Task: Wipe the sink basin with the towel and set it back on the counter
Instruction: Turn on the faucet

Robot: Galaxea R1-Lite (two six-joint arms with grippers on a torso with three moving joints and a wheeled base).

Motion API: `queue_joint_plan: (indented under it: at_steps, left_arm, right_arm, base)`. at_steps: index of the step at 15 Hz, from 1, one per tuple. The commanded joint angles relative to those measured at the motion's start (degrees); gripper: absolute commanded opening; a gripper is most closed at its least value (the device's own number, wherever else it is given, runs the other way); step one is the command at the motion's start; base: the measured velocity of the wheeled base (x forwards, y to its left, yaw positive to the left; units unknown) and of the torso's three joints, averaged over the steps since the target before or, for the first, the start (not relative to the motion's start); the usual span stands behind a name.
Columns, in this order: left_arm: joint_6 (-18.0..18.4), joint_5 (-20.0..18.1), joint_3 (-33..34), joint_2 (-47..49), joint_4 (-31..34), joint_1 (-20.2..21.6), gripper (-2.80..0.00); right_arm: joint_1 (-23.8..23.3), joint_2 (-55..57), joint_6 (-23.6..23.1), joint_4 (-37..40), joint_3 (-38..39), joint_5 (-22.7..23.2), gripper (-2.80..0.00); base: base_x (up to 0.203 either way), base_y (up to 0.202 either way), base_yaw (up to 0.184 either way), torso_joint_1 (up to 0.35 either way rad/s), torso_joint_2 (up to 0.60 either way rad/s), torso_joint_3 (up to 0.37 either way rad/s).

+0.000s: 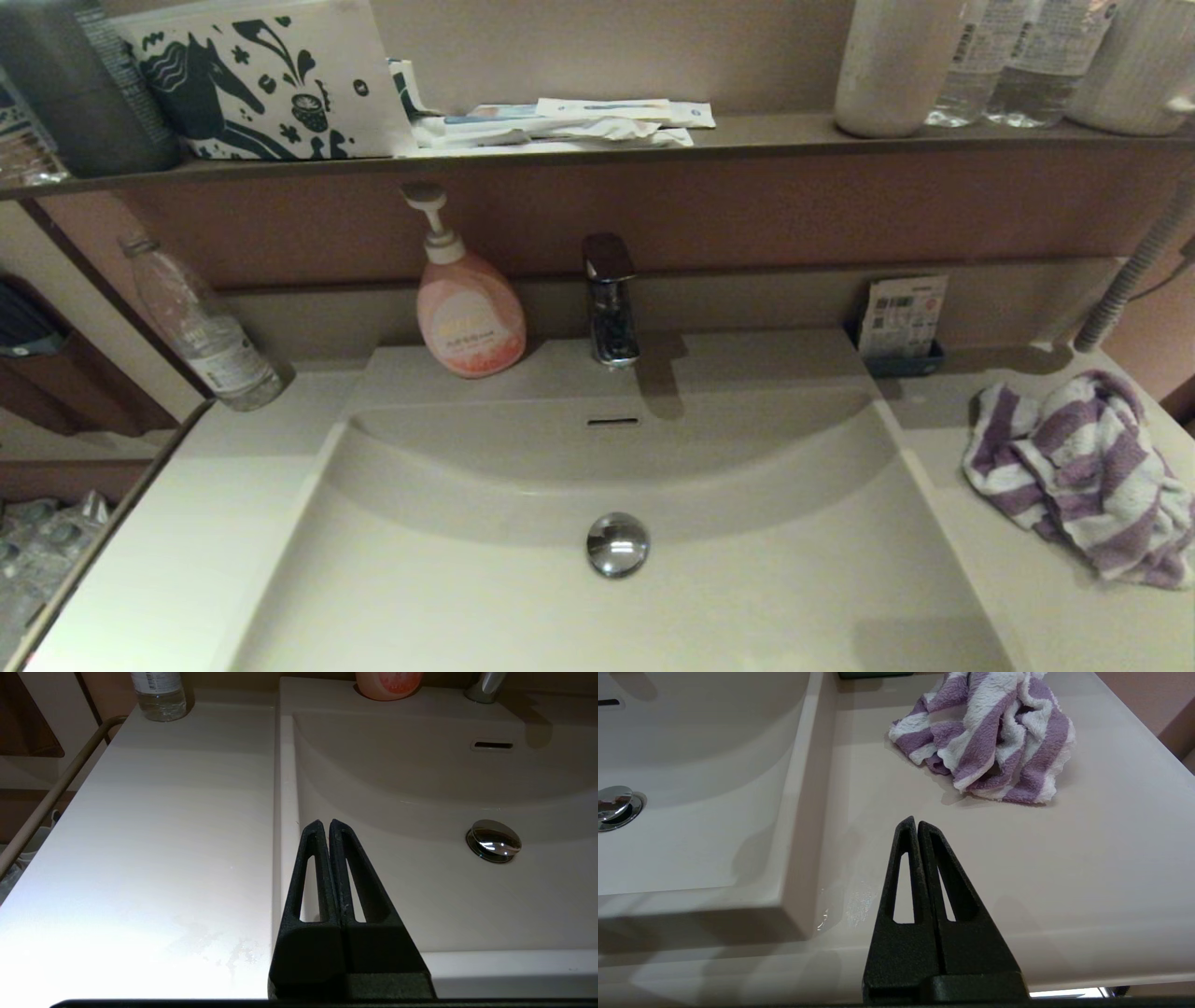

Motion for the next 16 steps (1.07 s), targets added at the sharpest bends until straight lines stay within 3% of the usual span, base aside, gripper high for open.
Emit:
queue_joint_plan:
  at_steps: [1,16]
  left_arm:
    - [-0.06,0.00,0.00,0.01,-0.05,0.02,-2.80]
    - [0.03,0.00,0.00,0.01,0.04,0.02,-2.80]
  right_arm:
    - [0.00,0.00,-0.01,0.00,0.00,-0.02,-2.80]
    - [0.00,0.00,-0.01,0.00,0.00,-0.02,-2.80]
  base:
    - [0.000,0.000,0.000,0.000,0.00,0.000]
    - [0.000,0.000,0.000,0.000,0.00,0.000]
